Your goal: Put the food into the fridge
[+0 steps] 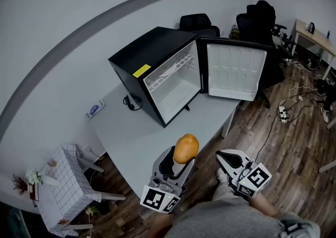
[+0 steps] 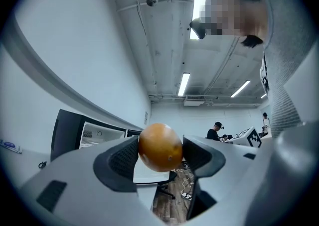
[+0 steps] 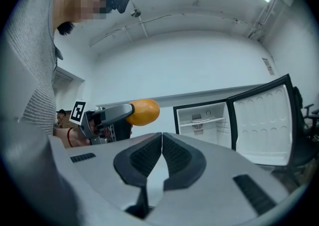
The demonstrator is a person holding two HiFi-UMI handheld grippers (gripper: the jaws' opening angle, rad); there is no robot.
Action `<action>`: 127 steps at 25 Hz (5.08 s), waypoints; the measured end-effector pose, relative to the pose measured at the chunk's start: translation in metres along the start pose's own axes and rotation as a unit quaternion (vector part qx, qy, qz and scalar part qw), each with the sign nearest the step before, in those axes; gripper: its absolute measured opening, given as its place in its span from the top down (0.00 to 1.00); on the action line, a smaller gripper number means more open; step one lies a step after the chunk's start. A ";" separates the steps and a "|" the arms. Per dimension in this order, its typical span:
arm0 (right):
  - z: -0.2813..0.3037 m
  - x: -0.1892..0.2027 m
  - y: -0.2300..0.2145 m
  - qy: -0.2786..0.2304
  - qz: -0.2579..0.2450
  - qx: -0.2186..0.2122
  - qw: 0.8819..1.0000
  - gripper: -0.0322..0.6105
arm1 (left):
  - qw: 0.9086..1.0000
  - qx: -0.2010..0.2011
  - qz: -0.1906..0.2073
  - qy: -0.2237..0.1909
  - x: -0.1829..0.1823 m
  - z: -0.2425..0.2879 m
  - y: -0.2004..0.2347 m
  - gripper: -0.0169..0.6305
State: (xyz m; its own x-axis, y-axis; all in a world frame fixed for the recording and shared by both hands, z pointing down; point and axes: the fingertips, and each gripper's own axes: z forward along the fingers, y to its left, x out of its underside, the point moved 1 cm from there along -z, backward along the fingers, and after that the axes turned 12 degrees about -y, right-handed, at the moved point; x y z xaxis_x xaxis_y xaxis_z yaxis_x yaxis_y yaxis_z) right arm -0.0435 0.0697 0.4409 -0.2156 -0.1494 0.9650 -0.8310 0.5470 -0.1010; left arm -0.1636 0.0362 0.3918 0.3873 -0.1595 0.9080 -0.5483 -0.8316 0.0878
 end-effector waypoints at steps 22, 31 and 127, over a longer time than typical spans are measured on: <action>0.103 -0.013 -0.177 0.001 0.006 -0.094 0.996 0.93 | 0.995 -0.089 0.053 -0.014 0.031 0.147 0.073 0.53; 0.121 -0.007 -0.225 0.005 0.015 -0.127 0.992 0.93 | 0.989 -0.131 0.072 -0.009 0.059 0.186 0.093 0.53; 0.197 0.029 -0.288 0.032 0.030 -0.163 0.986 0.93 | 0.874 -0.389 0.257 0.133 0.127 0.253 0.317 0.50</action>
State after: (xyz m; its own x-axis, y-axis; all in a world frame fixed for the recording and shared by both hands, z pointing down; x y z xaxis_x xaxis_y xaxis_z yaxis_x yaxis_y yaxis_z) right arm 0.0888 -0.2546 0.4505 -0.2178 -0.0616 0.9740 -0.6060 0.7909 -0.0855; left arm -0.1009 -0.3817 0.4314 -0.1885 -0.1909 0.9633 -0.9778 -0.0552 -0.2023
